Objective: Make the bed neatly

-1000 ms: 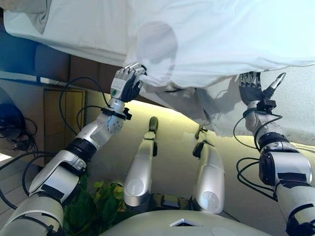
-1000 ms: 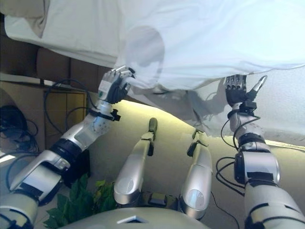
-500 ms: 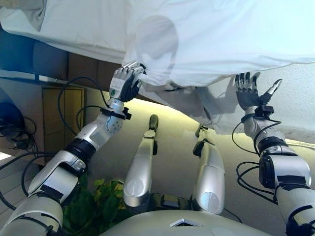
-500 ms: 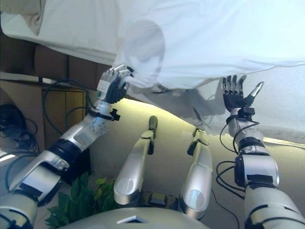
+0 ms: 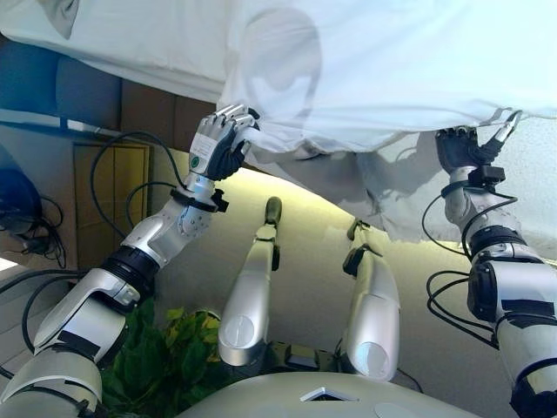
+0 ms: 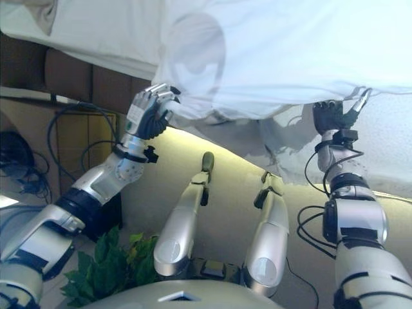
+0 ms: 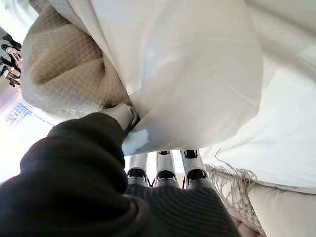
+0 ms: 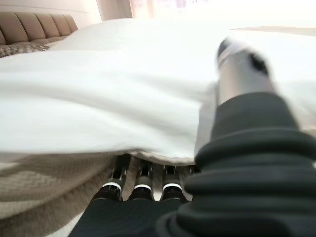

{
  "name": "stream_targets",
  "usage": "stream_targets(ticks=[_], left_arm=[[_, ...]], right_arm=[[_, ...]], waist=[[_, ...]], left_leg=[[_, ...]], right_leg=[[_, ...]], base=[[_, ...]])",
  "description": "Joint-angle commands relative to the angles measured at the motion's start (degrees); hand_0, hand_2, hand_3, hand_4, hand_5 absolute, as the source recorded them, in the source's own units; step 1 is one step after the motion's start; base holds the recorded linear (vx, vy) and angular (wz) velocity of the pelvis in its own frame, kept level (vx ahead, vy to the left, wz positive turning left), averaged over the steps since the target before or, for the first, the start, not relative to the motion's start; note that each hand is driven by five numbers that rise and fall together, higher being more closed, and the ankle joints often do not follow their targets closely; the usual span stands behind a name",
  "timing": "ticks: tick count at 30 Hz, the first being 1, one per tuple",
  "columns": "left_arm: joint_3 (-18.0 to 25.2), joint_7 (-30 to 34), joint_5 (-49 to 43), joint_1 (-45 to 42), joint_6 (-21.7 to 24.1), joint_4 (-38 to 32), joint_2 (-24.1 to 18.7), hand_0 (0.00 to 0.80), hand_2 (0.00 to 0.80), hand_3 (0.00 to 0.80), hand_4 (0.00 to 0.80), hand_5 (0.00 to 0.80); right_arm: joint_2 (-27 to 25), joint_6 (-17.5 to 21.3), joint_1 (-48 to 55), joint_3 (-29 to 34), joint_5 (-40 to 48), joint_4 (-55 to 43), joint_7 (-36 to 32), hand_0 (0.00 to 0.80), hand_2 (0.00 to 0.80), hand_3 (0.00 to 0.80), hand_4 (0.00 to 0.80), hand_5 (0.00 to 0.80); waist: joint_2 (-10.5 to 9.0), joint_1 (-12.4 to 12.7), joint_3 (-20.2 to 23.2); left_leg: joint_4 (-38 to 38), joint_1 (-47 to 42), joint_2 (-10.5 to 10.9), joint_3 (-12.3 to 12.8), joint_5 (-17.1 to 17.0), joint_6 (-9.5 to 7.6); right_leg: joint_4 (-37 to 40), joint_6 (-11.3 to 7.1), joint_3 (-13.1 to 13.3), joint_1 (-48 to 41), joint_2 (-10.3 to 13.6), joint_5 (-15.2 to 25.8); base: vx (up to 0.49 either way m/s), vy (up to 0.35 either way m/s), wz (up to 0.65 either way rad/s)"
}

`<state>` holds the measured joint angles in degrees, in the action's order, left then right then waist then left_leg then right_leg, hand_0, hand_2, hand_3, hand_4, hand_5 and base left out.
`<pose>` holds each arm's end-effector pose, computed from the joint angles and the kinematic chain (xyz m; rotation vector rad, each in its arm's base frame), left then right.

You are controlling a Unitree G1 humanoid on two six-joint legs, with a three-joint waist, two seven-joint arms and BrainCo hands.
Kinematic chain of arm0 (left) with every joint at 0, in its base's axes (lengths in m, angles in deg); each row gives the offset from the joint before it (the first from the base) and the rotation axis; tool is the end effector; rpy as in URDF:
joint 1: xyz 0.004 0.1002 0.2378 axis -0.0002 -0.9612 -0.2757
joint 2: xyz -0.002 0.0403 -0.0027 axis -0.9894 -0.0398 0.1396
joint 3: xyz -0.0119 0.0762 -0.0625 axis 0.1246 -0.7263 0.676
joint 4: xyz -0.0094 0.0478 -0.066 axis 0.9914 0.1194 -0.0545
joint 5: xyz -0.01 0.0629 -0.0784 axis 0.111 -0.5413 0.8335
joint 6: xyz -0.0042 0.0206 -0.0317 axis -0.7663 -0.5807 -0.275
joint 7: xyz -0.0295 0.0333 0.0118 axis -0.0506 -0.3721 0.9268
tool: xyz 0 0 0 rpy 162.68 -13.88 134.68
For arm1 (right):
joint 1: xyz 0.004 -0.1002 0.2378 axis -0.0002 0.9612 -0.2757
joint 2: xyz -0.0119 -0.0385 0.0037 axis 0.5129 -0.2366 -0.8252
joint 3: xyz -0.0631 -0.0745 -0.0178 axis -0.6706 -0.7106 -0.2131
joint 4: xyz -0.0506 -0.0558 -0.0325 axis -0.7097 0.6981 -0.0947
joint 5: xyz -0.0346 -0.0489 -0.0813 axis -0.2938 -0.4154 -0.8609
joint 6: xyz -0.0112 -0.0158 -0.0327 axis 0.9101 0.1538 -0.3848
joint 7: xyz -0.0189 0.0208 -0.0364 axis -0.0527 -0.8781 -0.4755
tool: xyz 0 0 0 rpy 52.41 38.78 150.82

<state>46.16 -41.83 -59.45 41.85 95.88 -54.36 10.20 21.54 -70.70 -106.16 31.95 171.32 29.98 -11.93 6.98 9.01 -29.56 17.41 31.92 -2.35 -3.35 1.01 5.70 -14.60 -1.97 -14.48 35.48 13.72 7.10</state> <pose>0.2797 0.1616 0.0967 0.9794 -0.7723 -0.0691 0.3076 -0.2900 0.0930 1.5989 -0.2792 0.0924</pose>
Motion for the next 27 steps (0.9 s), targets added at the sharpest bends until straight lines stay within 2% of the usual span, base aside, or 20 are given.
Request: stream_targets(ticks=[1,8,11,12,13,18,24,27], left_arm=[[6.06,-4.05,2.56,-0.49,0.21,-2.80,-6.71,0.800,0.800,0.800,0.800,0.800],[6.35,-4.20,2.46,-1.82,-0.30,-2.07,-6.46,0.800,0.800,0.800,0.800,0.800],[6.30,-2.91,4.39,-2.32,-2.27,-1.56,-5.61,0.800,0.800,0.800,0.800,0.800],[6.30,-1.84,5.56,-2.56,-3.20,-1.20,-5.06,0.505,0.505,0.505,0.505,0.505],[6.34,-1.37,6.06,-2.73,-4.04,-0.93,-4.68,0.000,0.000,0.000,0.000,0.000],[6.32,-0.24,8.02,-3.90,-5.79,1.63,-0.85,0.000,0.000,0.000,0.000,0.000],[7.20,0.12,10.89,-4.60,-6.52,1.81,1.27,0.000,0.000,0.000,0.000,0.000],[7.60,0.29,11.08,-4.80,-6.34,1.65,1.98,0.000,0.000,0.000,0.000,0.000]], right_arm=[[-3.97,1.09,-0.07,1.72,1.54,-3.36,-0.64,0.800,0.800,0.800,0.800,0.800],[-2.98,3.39,1.42,0.31,1.54,-6.69,0.09,0.800,0.800,0.800,0.800,0.800],[-2.13,4.09,2.70,-0.38,1.54,-8.68,0.34,0.800,0.800,0.800,0.800,0.800],[-1.75,4.26,3.08,-0.47,1.54,-9.37,0.19,0.800,0.800,0.800,0.800,0.800],[-1.60,4.25,3.36,-0.49,1.54,-9.67,0.06,0.800,0.800,0.800,0.800,0.800],[0.05,5.10,4.23,-1.59,1.37,-13.10,1.57,0.800,0.800,0.800,0.800,0.800],[3.37,6.86,6.00,-2.77,0.18,-16.21,1.37,0.800,0.800,0.800,0.800,0.800],[5.50,9.49,7.03,-3.73,-2.85,-17.89,2.22,0.800,0.800,0.800,0.800,0.800]], waist=[[0.61,1.53,-0.22],[0.00,1.19,-0.22],[-0.10,0.71,-0.23],[-0.19,0.55,-0.23],[-0.22,0.46,-0.23],[-0.48,-0.31,-0.22],[-0.51,-0.43,0.27],[-0.61,-0.27,0.66]], left_leg=[[0.00,4.52,1.08,-2.09,-6.63,-0.65],[0.58,4.55,1.03,-1.88,-6.33,-0.77],[0.72,4.46,0.97,-1.68,-6.23,-0.82],[0.76,4.38,0.90,-1.58,-6.18,-0.83],[0.79,4.33,0.85,-1.51,-6.14,-0.82],[0.81,3.61,0.50,-1.02,-6.18,-0.73],[1.03,2.85,0.28,-0.92,-5.95,-0.57],[1.19,2.45,0.28,-0.94,-5.84,-0.56]], right_leg=[[-3.82,-11.28,0.63,-2.78,7.13,-1.90],[-3.62,-11.24,0.77,-2.86,6.94,-1.60],[-3.60,-11.17,1.12,-2.84,6.75,-1.54],[-3.57,-11.19,1.16,-2.89,6.73,-1.51],[-3.48,-11.18,1.14,-3.00,6.72,-1.48],[-3.01,-11.03,1.22,-3.85,6.54,-1.36],[-2.41,-10.87,0.81,-5.33,6.57,-1.55],[-2.36,-10.91,0.48,-5.97,6.87,-1.52]], base=[[0.018,-0.006,0.04],[0.006,0.001,0.02],[-0.001,0.023,0.01],[0.000,0.000,0.00],[0.000,0.000,0.00],[0.001,0.013,0.00],[0.000,0.000,0.00],[0.000,0.000,0.00]])
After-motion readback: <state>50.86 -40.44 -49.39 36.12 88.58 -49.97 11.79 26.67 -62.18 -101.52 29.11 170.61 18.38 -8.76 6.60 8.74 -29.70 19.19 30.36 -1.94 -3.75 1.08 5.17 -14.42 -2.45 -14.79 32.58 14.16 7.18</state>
